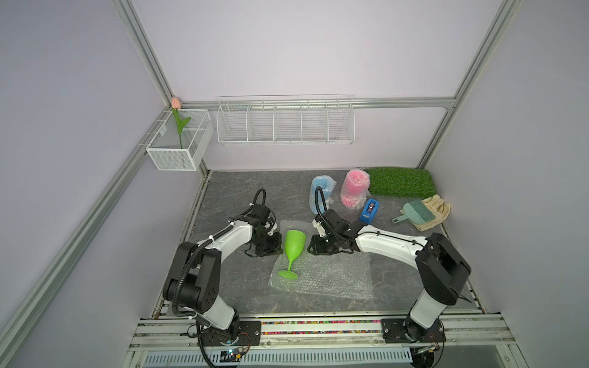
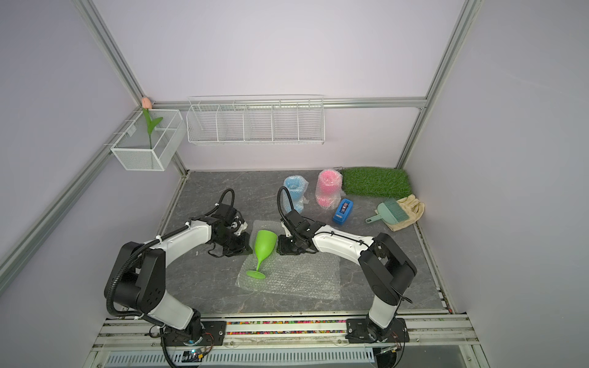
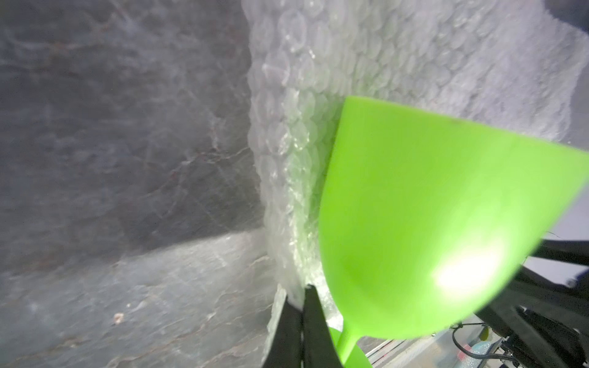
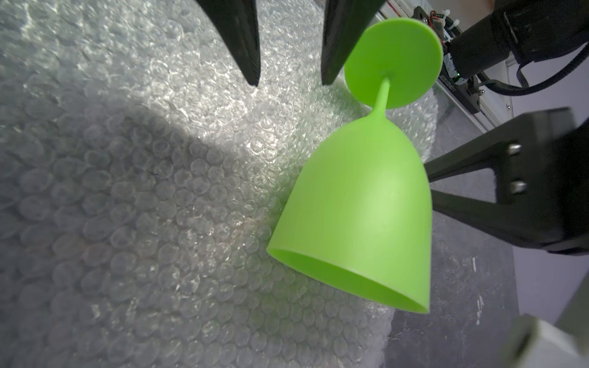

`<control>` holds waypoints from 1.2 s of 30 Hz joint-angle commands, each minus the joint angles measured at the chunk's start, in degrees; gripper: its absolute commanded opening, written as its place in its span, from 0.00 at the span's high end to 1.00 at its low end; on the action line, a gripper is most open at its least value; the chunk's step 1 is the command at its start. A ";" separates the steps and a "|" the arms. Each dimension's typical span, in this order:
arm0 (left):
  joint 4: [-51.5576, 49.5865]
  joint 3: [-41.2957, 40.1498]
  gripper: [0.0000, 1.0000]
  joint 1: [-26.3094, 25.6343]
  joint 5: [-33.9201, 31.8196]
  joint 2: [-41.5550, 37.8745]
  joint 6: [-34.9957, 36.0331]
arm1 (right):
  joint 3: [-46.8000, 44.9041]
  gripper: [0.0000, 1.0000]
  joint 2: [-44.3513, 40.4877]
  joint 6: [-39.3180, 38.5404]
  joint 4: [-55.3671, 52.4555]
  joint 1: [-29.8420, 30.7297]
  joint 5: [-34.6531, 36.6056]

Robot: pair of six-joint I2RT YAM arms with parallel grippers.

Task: Wrap wine glasses in bubble wrap
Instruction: Wrap the wine glass in bubble wrap.

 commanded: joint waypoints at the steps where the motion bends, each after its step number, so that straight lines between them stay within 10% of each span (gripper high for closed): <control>1: -1.50 2.88 1.00 -1.27 1.12 -2.35 0.68 | 1.38 0.68 2.18 -1.09 -1.86 -0.54 1.22; 19: -2.37 15.93 1.00 -18.91 -4.56 6.07 -1.66 | -1.10 0.74 5.36 -3.82 0.12 -5.70 -3.14; 36: 12.05 11.40 1.00 -21.10 2.54 11.89 -6.64 | -11.27 0.62 -12.07 0.19 7.85 -10.68 -7.11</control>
